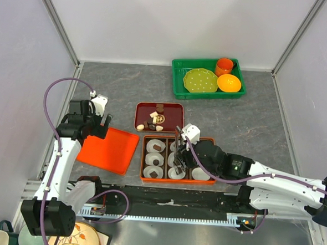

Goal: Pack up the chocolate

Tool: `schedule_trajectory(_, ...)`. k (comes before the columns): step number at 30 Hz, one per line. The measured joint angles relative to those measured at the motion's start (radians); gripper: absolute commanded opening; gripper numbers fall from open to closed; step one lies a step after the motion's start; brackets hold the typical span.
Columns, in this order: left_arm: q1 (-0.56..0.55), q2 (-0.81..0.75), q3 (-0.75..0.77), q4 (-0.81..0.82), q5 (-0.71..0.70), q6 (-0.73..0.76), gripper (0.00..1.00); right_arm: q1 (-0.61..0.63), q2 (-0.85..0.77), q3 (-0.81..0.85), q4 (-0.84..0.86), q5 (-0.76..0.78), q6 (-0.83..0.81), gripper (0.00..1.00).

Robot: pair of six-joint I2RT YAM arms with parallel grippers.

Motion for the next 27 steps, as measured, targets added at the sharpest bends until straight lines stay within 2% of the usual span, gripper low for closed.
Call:
schedule_trajectory(6, 0.000, -0.001, 0.000, 0.000, 0.002, 0.000, 0.97, 0.003, -0.026, 0.048, -0.046, 0.018, -0.010, 0.42)
schedule_trajectory(12, 0.000, -0.006, 0.000, -0.002, 0.003, 0.000, 0.97, 0.005, 0.016, 0.240, -0.033, 0.081, -0.080, 0.38)
schedule_trajectory(17, 0.000, -0.009, 0.000, -0.009, 0.020, 0.000, 0.97, -0.034, 0.168, 0.332, 0.103, 0.106, -0.171, 0.37)
schedule_trajectory(27, 0.000, -0.009, 0.001, -0.013, 0.029, 0.000, 0.97, -0.263, 0.647, 0.488, 0.309, 0.023, -0.199, 0.43)
